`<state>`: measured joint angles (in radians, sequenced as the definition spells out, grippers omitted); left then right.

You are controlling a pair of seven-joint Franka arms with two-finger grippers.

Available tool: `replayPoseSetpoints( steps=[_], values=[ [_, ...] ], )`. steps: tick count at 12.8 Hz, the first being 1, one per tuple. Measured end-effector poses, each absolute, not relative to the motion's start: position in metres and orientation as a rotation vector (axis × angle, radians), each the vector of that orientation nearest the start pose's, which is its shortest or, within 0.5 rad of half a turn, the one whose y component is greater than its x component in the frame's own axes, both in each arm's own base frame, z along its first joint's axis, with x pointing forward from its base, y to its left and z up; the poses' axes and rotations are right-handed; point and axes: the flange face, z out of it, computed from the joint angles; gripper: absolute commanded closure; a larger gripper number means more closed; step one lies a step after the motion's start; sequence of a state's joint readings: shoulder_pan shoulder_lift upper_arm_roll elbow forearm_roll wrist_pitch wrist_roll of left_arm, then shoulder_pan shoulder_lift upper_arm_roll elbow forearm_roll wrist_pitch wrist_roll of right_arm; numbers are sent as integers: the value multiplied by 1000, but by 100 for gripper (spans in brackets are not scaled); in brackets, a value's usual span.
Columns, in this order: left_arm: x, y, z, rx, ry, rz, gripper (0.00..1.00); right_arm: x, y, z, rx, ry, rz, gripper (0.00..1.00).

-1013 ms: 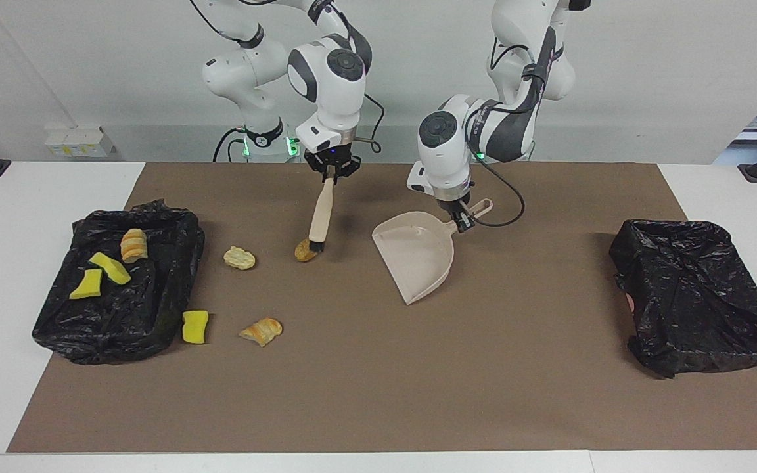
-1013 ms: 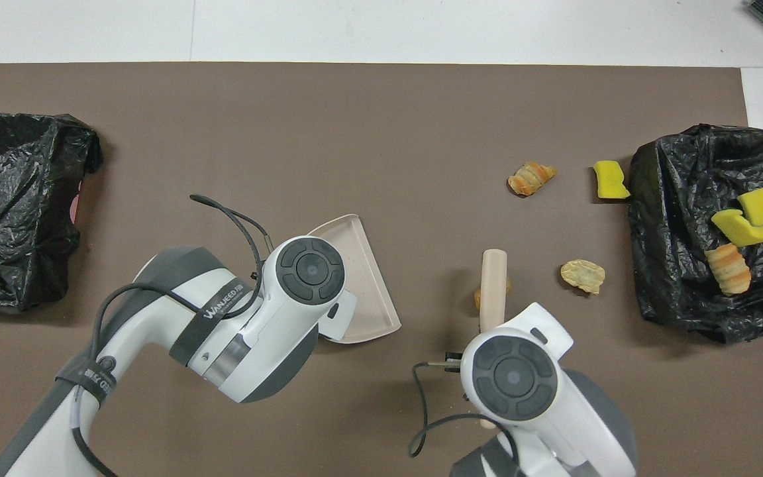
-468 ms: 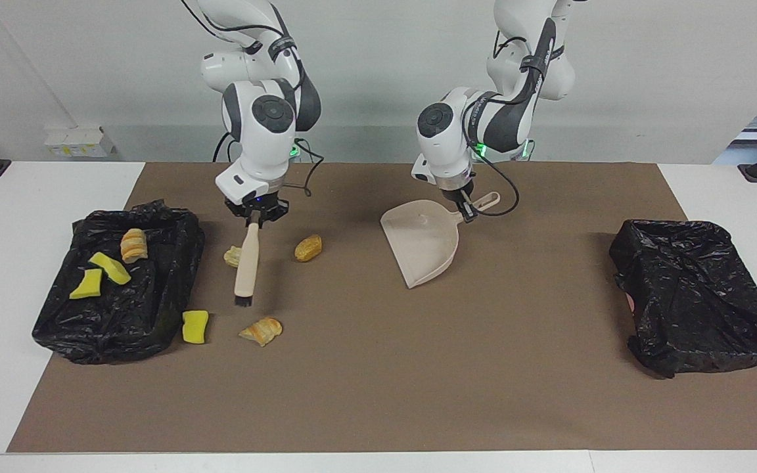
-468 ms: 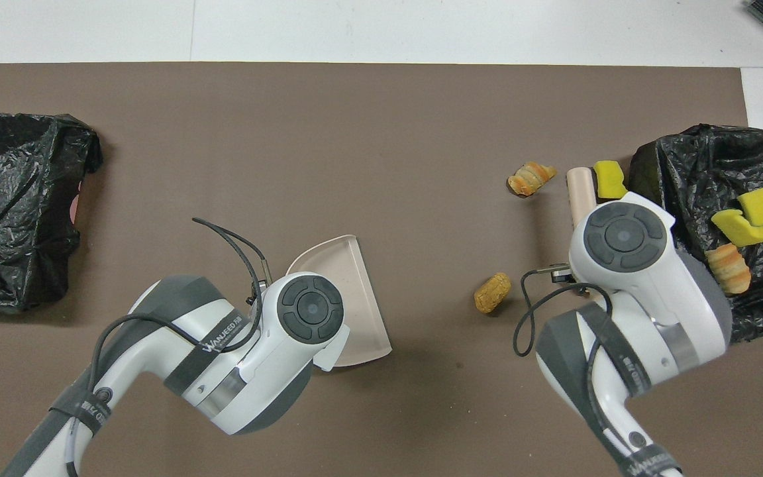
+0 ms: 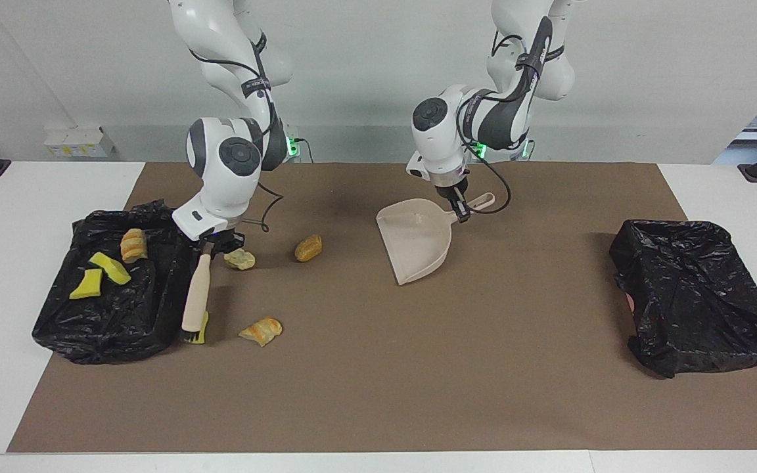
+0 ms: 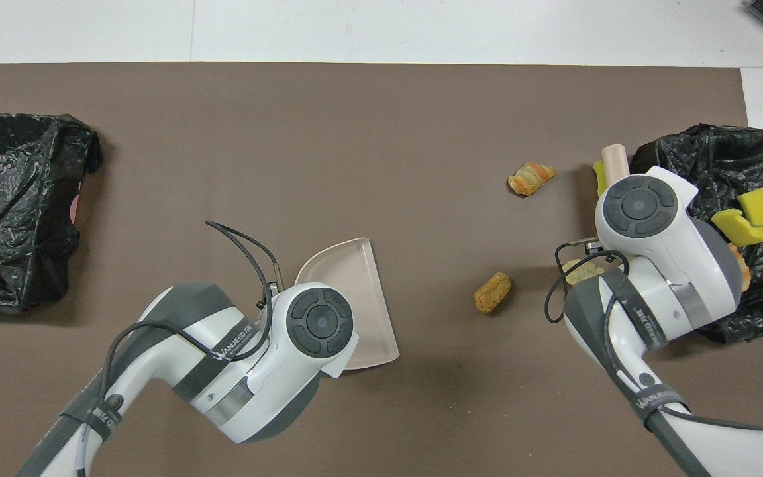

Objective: Sweep and dump trash in bin

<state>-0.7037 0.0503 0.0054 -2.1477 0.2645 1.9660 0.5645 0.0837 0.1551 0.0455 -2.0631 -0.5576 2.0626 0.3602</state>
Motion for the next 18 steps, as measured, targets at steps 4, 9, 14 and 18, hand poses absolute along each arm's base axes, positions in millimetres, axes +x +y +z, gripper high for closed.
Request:
replayPoseSetpoints(
  steps=[4,9,14,18],
  values=[
    [408,-323,362,-2204,1854,308,100,565,50,327,-3615,-201,82,100],
    [401,-333,363,-2183,1880,292,100,547,138,330,-3558,-391,90,100],
    [401,-333,362,-2182,1882,289,100,539,168,389,-3465,-473,220,100],
    [401,-331,360,-2190,1880,284,100,546,107,444,-3408,-594,254,100]
  ],
)
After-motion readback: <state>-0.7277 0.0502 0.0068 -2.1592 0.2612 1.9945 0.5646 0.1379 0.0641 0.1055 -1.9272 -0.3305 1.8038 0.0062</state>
